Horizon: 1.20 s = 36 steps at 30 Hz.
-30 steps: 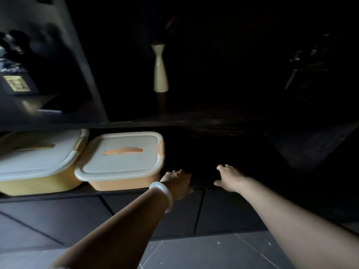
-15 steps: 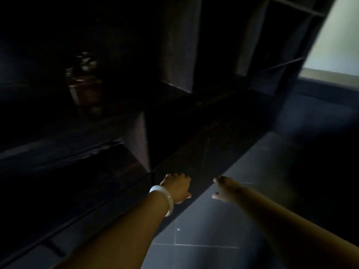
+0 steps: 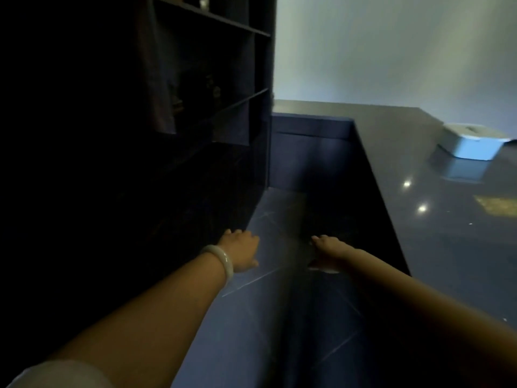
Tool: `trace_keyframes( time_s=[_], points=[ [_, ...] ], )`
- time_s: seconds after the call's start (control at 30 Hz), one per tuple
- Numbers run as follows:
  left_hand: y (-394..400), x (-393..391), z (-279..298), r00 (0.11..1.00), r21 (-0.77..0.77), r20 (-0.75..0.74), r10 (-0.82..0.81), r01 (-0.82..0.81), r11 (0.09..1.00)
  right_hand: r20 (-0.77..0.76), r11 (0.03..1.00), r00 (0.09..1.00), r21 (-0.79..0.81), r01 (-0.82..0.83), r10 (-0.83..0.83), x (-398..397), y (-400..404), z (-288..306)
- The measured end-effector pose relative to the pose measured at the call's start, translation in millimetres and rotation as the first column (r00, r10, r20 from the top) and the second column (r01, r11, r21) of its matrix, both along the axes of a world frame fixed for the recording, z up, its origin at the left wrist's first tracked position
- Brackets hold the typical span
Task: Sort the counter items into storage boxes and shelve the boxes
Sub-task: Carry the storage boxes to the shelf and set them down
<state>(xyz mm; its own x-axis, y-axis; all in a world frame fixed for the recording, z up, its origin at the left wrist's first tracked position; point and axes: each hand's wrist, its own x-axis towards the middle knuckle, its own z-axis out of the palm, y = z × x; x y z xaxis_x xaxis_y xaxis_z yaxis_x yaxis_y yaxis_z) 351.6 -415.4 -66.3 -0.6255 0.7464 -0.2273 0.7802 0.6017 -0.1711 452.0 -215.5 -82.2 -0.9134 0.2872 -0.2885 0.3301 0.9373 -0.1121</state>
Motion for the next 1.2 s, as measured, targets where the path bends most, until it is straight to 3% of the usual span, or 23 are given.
trace_keyframes(
  time_s=[0.5,0.9,1.2],
  points=[
    [332,-256,21,0.964,-0.016,-0.038,-0.264,0.264,0.964,0.007,0.960,0.960,0.028,0.280,-0.280,-209,303,21],
    [603,-450,29,0.944,0.036,-0.038,-0.328,0.329,0.944,0.033,0.922,0.922,-0.022,0.386,-0.385,-389,575,21],
    [804,-588,11,0.854,0.001,-0.064,-0.517,0.518,0.856,0.042,0.837,0.837,0.012,0.546,-0.546,-495,740,0]
  ],
)
